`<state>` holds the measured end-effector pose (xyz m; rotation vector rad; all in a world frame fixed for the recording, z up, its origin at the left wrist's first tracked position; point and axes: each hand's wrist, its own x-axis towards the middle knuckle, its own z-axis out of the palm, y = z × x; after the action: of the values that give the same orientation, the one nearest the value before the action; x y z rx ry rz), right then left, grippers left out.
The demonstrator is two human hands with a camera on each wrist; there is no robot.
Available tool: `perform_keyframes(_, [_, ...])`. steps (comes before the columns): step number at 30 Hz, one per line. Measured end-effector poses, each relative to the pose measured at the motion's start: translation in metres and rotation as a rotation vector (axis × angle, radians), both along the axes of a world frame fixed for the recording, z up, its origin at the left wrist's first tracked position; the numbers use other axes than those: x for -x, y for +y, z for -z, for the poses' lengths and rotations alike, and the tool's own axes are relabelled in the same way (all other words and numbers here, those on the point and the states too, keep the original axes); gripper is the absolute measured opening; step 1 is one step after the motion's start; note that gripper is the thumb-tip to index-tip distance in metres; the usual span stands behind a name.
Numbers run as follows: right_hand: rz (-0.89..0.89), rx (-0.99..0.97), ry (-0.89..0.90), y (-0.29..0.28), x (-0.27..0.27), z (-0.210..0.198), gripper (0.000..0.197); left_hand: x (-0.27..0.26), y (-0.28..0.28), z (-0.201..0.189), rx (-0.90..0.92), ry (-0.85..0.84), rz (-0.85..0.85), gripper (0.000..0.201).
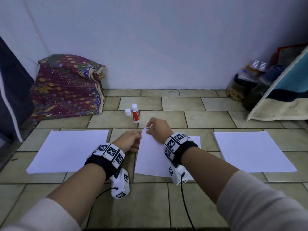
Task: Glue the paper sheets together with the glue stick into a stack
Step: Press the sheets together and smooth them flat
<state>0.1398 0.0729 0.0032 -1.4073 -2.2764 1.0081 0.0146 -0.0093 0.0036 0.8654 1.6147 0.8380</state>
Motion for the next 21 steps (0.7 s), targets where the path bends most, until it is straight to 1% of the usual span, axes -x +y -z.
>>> perform_keyframes(2, [0.035,0.035,0.014,0.000,-0.002,0.003,0.022,0.001,0.000,0.002,-0.017,0.010,0.038,0.017])
perform_keyframes(4, [0.046,0.059,0.014,0.000,-0.004,0.004,0.022,0.004,0.001,0.004,-0.025,0.023,0.063,0.022])
perform_keyframes(6, [0.026,0.049,-0.007,0.001,-0.005,0.004,0.021,0.006,0.002,0.008,-0.036,0.032,0.057,0.023])
perform_keyframes(10, [-0.033,-0.006,-0.038,0.000,-0.006,0.002,0.020,0.010,0.005,0.013,-0.053,0.089,0.054,0.020])
perform_keyframes(18, [-0.100,-0.042,-0.017,-0.002,-0.009,-0.001,0.018,0.012,0.006,0.012,-0.067,0.056,0.079,0.030])
perform_keyframes(21, [-0.101,-0.040,-0.013,-0.001,-0.009,-0.003,0.017,0.013,0.006,0.011,-0.074,0.063,0.106,0.036])
